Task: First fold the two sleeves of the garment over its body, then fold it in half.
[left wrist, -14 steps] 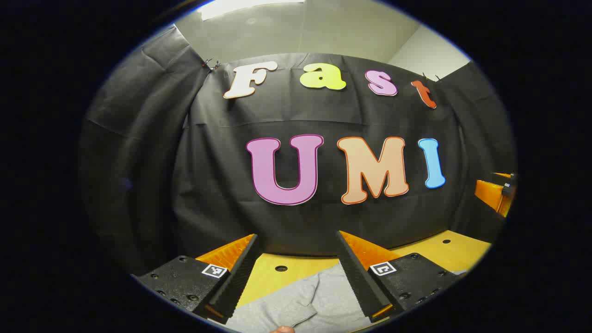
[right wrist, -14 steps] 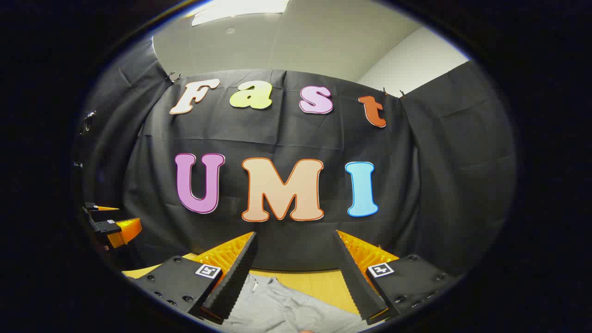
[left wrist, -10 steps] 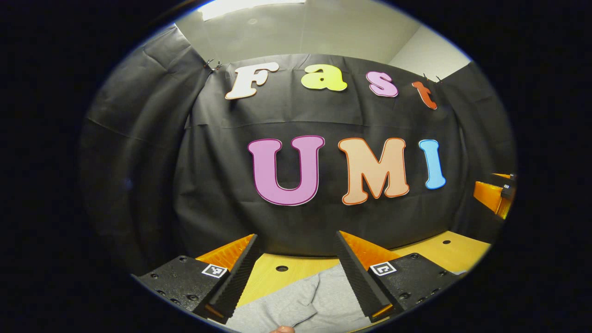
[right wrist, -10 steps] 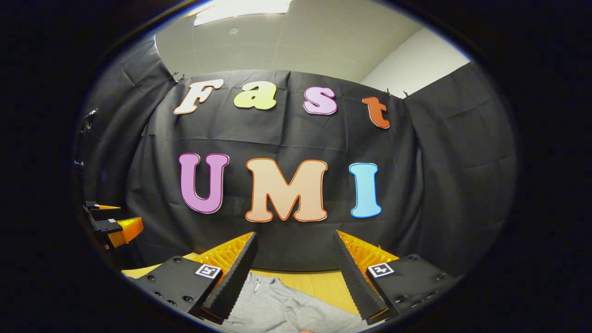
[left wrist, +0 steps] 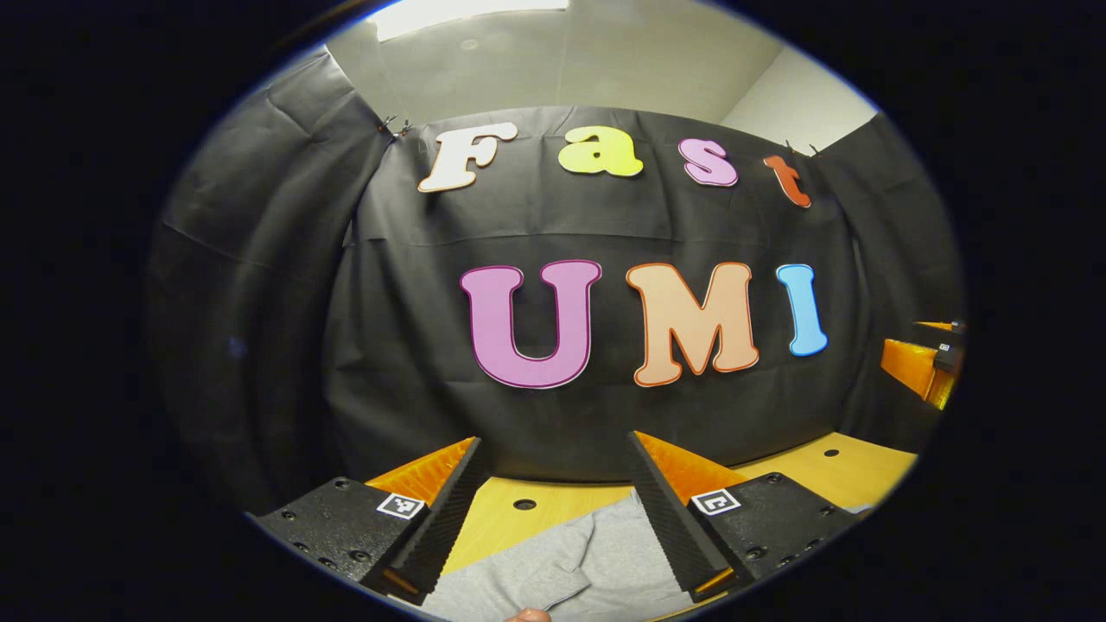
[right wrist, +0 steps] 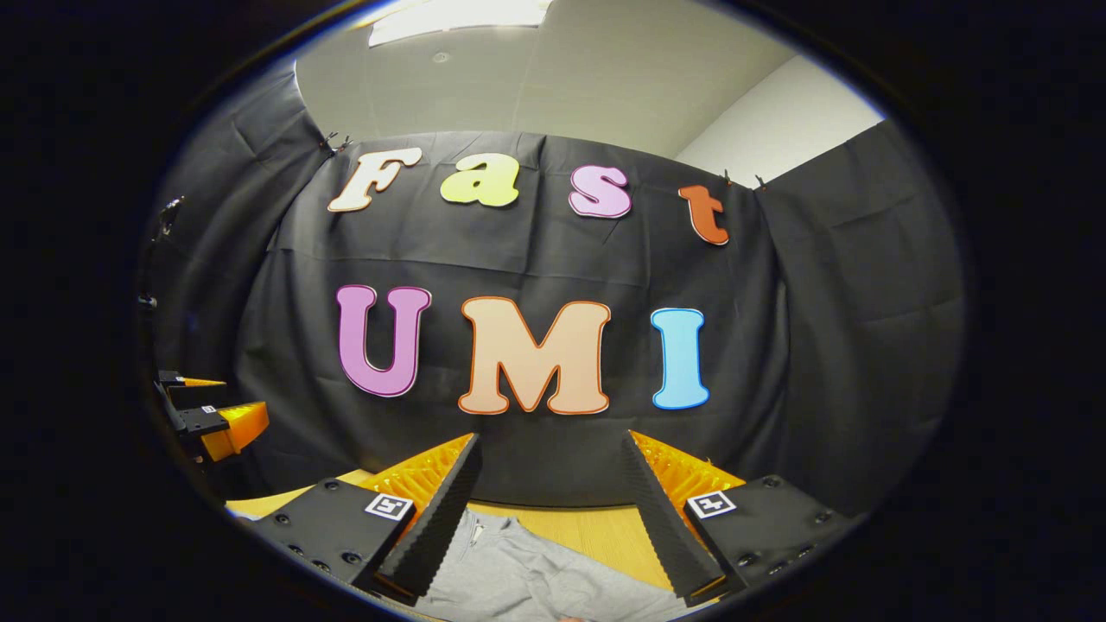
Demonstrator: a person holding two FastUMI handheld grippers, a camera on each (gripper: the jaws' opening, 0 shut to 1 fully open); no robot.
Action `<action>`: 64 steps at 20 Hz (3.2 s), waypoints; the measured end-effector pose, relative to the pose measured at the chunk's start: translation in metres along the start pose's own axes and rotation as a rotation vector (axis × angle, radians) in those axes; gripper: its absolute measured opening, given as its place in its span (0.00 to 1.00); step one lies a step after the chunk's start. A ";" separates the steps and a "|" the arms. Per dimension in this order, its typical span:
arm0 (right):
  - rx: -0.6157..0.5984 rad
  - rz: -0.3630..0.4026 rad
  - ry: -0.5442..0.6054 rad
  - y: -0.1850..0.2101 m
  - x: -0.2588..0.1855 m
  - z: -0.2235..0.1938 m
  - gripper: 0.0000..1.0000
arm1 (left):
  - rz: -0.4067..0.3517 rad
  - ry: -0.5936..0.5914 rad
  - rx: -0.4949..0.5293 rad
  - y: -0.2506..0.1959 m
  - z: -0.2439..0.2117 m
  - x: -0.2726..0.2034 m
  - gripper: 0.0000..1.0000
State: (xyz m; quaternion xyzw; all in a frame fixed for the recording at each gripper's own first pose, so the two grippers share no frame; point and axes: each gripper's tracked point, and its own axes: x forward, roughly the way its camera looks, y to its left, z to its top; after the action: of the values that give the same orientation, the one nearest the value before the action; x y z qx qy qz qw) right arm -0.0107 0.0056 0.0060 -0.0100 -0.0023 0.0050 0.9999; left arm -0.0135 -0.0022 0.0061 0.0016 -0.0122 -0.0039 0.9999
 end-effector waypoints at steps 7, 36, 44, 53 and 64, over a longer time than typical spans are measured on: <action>0.007 0.014 0.008 0.010 -0.003 -0.005 1.00 | 0.002 -0.005 0.019 0.003 0.001 -0.004 0.95; -0.145 -0.364 0.289 -0.225 -0.035 -0.114 0.99 | -0.106 0.011 0.023 -0.045 -0.011 0.012 0.99; -0.143 -0.383 0.516 -0.264 -0.085 -0.192 0.99 | -0.139 0.024 0.030 -0.063 -0.016 0.015 1.00; -0.053 -0.449 0.720 -0.306 -0.145 -0.255 1.00 | -0.160 0.030 0.029 -0.081 -0.016 0.014 0.95; -0.031 -0.372 0.973 -0.304 -0.211 -0.328 1.00 | -0.171 0.048 0.031 -0.104 -0.023 0.011 0.96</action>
State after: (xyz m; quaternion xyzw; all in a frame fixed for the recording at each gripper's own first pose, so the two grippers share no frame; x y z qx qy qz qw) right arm -0.2168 -0.3071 -0.3166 -0.0256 0.4608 -0.1779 0.8691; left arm -0.0028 -0.1059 -0.0166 0.0182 0.0118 -0.0889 0.9958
